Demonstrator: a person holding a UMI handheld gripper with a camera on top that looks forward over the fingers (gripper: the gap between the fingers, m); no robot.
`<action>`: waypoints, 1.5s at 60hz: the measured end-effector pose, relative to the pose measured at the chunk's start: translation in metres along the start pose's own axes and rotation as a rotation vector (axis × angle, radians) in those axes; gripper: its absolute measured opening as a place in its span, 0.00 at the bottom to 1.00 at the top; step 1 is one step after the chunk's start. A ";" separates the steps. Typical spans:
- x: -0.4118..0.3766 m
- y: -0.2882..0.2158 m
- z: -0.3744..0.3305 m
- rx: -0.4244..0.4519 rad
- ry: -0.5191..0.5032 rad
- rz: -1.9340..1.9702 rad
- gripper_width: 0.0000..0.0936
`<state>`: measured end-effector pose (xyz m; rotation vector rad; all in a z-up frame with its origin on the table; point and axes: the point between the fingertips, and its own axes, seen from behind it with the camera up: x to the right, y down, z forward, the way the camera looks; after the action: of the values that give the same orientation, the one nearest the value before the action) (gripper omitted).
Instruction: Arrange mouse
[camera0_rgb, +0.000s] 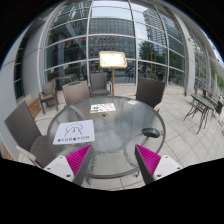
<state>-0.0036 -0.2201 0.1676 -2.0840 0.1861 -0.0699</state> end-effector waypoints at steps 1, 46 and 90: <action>0.005 0.007 0.005 -0.008 -0.002 -0.005 0.92; 0.250 0.045 0.257 -0.192 -0.073 -0.180 0.92; 0.258 0.006 0.334 -0.329 -0.004 -0.058 0.33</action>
<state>0.2925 0.0217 -0.0109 -2.4181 0.1419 -0.0737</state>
